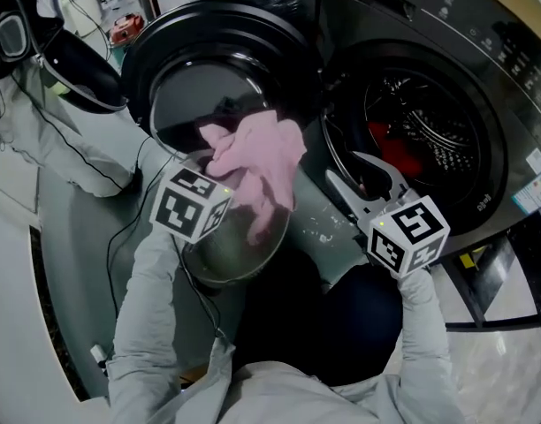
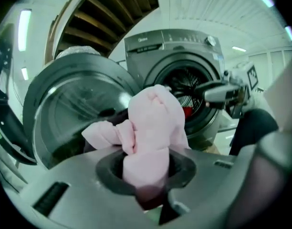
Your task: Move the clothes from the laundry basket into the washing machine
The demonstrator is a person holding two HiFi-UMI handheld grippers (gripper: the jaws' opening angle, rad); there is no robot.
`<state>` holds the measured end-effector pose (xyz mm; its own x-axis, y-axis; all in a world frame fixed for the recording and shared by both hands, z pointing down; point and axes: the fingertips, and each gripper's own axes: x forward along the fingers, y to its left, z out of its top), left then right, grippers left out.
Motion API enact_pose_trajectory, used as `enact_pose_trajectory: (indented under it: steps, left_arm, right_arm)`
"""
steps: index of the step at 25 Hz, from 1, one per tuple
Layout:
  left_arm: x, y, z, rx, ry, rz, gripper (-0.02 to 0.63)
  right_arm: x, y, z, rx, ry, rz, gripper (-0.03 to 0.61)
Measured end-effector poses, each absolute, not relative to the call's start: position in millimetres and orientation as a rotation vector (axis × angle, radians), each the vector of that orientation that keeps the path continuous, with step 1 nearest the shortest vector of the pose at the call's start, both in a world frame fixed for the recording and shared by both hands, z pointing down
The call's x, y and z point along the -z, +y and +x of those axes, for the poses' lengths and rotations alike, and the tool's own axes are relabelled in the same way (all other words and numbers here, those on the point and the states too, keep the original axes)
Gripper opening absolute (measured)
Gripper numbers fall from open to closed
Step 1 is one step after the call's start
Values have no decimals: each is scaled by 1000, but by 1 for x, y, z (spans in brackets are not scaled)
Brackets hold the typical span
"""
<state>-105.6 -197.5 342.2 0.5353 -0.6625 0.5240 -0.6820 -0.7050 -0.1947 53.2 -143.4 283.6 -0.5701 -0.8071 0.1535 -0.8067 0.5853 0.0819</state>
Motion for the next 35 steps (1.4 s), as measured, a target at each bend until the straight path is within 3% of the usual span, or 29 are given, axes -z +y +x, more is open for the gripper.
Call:
enact_pose_trajectory:
  steps: [12, 24, 34, 35]
  left_arm:
    - [-233, -205, -21, -527, -1168, 2927, 121]
    - [-193, -200, 39, -402, -1047, 3057, 121]
    - [-207, -214, 20, -418, -1119, 3007, 121]
    - [-208, -216, 19, -421, -1128, 2999, 121]
  right_arm:
    - [-352, -151, 57, -262, -2596, 1185, 212]
    - [-428, -186, 35, -574, -2632, 1111, 273]
    - [-430, -201, 7, -368, -2721, 1089, 267]
    - [-429, -201, 6, -329, -2715, 1098, 238]
